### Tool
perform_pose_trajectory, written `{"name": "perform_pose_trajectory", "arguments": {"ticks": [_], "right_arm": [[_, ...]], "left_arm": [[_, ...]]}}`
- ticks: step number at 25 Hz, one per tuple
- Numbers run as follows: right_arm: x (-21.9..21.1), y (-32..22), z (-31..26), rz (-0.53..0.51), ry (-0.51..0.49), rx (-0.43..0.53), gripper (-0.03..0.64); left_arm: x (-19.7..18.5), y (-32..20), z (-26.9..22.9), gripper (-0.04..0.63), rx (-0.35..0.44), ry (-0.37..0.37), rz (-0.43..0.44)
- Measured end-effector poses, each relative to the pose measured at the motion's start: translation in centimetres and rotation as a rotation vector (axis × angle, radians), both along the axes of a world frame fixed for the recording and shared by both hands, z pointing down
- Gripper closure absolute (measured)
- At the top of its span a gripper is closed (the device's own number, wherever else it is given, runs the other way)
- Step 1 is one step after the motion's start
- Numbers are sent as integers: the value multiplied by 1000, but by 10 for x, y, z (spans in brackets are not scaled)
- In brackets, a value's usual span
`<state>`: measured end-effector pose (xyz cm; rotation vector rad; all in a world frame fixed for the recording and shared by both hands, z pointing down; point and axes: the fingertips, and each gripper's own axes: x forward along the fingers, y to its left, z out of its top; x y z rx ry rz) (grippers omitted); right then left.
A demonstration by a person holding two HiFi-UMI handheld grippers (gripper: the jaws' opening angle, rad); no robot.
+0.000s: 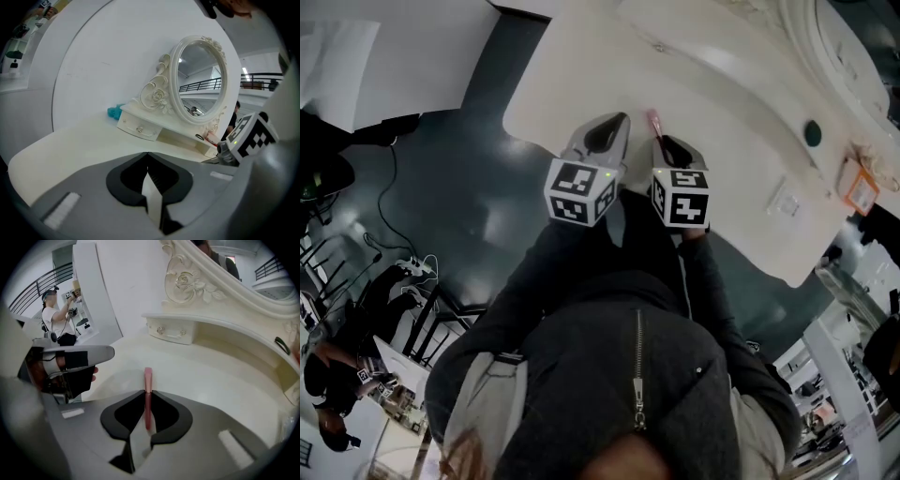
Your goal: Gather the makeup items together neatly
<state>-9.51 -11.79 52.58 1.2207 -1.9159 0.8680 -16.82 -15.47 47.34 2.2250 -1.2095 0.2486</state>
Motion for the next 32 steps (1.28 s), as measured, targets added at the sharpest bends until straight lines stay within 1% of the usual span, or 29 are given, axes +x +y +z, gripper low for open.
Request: {"name": "perform_pose_trajectory", "arguments": {"ticks": [6, 17, 26, 32], "right_arm": [[21, -2, -5, 89, 1, 18, 569], [54, 2, -8, 311, -10, 42, 569], [65, 4, -5, 462, -3, 60, 568], [72, 7, -2, 560, 11, 71, 568]], "left_arm": [[24, 1, -4, 587, 3, -4, 93], [56, 5, -4, 587, 6, -30, 271], [72, 9, 0, 588, 7, -43, 407], [76, 9, 4, 586, 9, -47, 475]]}}
